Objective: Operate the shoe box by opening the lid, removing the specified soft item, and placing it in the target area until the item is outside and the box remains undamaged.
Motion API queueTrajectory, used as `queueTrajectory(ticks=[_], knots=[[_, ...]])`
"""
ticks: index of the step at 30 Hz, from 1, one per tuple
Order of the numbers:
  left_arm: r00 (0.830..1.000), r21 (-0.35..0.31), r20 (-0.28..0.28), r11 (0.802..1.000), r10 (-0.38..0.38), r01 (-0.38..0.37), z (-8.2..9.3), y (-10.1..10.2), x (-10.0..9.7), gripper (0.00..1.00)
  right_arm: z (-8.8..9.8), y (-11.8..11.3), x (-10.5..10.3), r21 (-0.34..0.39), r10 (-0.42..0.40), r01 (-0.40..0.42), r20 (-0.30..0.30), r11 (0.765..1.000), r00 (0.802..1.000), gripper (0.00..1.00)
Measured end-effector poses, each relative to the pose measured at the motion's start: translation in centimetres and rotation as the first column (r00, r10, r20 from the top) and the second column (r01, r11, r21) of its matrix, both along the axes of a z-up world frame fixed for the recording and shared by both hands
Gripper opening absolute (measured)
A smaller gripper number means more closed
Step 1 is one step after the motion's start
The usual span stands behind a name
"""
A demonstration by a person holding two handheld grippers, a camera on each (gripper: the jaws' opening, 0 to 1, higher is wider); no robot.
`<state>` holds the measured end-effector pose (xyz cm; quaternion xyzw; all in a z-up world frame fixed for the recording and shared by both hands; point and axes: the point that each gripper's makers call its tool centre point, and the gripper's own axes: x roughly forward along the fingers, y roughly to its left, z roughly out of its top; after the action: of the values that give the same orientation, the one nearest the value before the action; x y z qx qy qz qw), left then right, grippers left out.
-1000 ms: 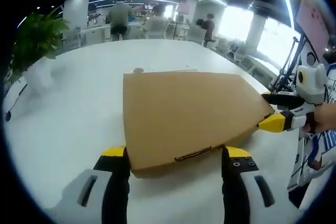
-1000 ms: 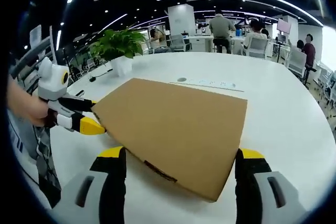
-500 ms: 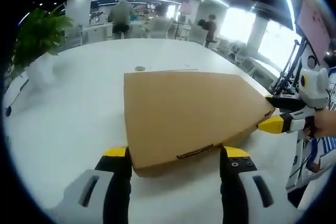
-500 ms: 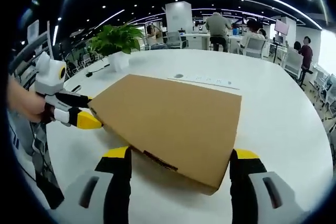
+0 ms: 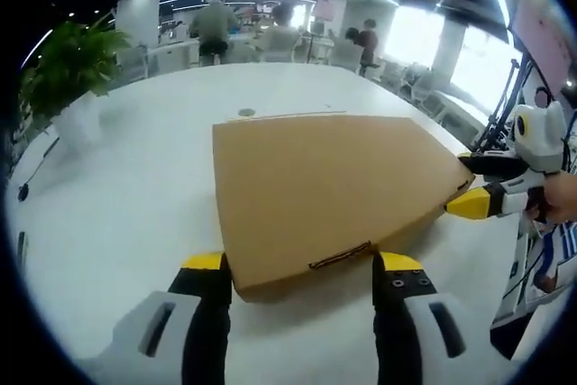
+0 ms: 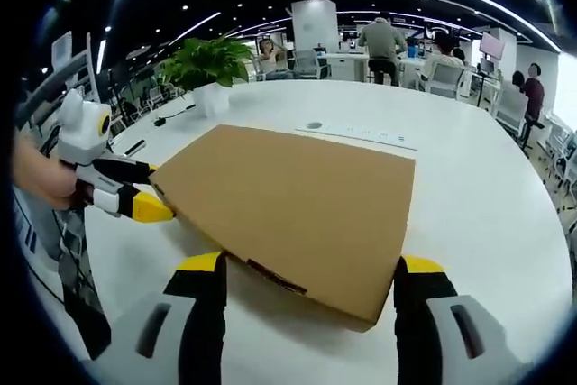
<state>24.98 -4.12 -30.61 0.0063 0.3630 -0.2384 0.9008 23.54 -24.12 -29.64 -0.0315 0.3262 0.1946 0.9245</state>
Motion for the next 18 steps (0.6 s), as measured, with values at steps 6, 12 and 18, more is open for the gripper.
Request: queueTrajectory(ticks=[6, 12, 18], knots=[[1.0, 0.003, -0.01, 1.0, 0.006, -0.006, 0.03, 0.09, -0.38, 0.62, -0.21, 0.0, -0.43, 0.021, -0.017, 0.016, 0.021, 1.0, 1.0, 0.76], [0.999, -0.031, -0.002, 0.999, 0.033, -0.033, -0.1, 0.63, -0.9, 0.59, -0.22, 0.12, -0.51, 0.019, -0.013, 0.013, 0.009, 1.0, 1.0, 0.75], [1.0, -0.026, -0.002, 0.999, 0.028, -0.028, -0.13, 0.54, -0.88, 0.59, -0.27, 0.16, -0.68, 0.017, -0.015, 0.014, 0.004, 1.0, 1.0, 0.75]])
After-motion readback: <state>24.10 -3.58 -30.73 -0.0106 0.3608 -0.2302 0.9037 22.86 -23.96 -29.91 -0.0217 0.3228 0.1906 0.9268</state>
